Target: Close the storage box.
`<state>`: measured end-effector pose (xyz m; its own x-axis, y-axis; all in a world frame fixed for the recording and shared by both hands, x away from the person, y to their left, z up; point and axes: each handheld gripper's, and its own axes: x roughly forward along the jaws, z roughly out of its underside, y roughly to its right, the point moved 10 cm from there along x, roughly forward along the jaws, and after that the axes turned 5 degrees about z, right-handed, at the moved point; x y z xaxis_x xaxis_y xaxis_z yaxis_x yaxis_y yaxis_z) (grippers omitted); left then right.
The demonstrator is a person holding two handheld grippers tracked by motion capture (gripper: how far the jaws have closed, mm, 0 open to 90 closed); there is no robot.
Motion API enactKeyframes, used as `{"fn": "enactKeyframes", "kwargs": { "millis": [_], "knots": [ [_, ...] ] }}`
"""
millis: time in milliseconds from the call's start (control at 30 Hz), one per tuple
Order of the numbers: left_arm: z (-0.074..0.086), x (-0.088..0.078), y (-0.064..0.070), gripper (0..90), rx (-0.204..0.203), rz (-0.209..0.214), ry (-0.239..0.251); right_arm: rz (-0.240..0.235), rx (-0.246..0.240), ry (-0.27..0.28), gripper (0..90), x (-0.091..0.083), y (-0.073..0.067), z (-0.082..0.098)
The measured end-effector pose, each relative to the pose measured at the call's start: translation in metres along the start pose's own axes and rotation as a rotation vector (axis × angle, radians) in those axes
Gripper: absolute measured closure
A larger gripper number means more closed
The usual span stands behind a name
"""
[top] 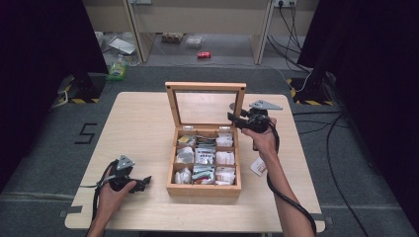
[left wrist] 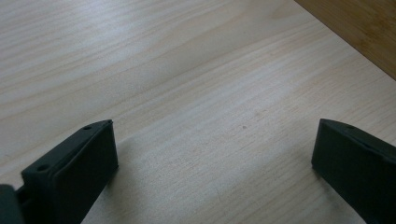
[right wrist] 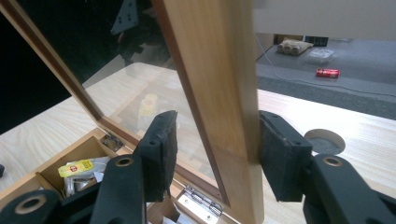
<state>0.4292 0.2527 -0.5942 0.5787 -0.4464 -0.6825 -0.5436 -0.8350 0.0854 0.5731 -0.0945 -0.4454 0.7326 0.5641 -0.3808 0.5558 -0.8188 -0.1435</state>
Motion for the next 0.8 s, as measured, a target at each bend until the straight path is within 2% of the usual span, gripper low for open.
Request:
{"fn": "enactKeyframes", "kwargs": {
  "millis": [333,800],
  "knots": [
    [0.0,0.0,0.0,0.0,0.0,0.0,0.0,0.006,-0.027,0.0,51.5,-0.005,-0.002,0.001],
    [0.0,0.0,0.0,0.0,-0.001,0.0,0.001,0.014,-0.027,0.001,49.9,-0.015,-0.008,0.005]
  ]
}}
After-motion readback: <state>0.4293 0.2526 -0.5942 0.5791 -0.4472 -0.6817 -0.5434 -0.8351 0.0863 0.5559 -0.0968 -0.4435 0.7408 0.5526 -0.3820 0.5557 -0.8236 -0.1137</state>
